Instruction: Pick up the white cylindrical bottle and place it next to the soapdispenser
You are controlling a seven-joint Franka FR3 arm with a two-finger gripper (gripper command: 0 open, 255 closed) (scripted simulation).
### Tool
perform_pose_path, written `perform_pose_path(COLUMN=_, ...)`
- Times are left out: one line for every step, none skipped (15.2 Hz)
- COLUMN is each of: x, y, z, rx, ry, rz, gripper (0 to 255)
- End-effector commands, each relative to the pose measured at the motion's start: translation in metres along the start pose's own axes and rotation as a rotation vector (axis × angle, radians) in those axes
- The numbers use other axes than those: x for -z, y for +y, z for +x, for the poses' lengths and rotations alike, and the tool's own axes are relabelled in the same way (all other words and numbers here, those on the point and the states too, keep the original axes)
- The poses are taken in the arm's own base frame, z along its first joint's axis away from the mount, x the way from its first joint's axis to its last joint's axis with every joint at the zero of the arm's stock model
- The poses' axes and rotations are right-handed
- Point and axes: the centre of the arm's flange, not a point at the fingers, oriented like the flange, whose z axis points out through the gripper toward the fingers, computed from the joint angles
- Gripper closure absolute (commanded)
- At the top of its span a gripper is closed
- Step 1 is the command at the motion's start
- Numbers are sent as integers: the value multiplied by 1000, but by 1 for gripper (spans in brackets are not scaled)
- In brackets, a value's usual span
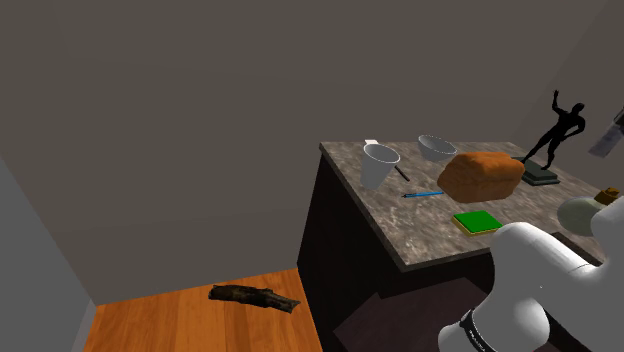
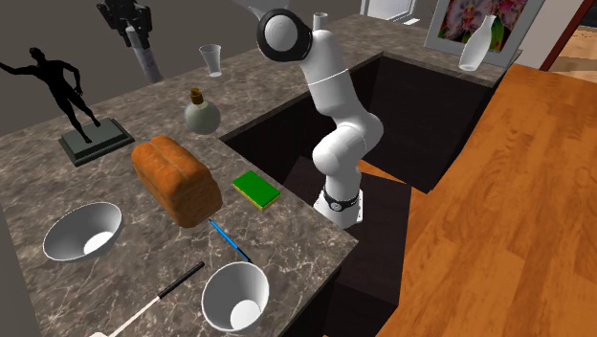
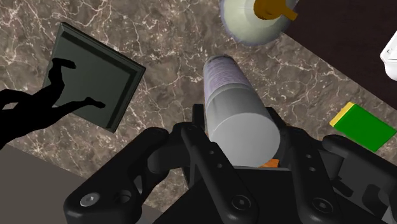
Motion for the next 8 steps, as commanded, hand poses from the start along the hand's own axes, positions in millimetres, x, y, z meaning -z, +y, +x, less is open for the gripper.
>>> perform_pose_path(x=-9, y=1, z=4, rx=9, ry=8, rz=-4, gripper=255)
perform_pose_path(x=-15, y=0, z=4, rx=9, ry=8, rz=-4, gripper=255)
perform_pose_path(x=-20, y=0, z=4, rx=9, ry=8, rz=-4, gripper=255)
perform_pose_path(x=-25, y=0, z=4, rx=9, ry=8, rz=-4, gripper=255)
perform_pose_path(x=-30, y=0, z=4, rx=9, ry=8, rz=-4, gripper=255)
perform_pose_path(x=-36, y=0, z=4, rx=9, ry=8, rz=-4, gripper=255)
perform_pose_path(x=-41, y=0, z=4, rx=9, ry=8, rz=-4, gripper=255)
perform_pose_path(x=-46, y=0, z=4, rx=9, ry=8, rz=-4, gripper=255)
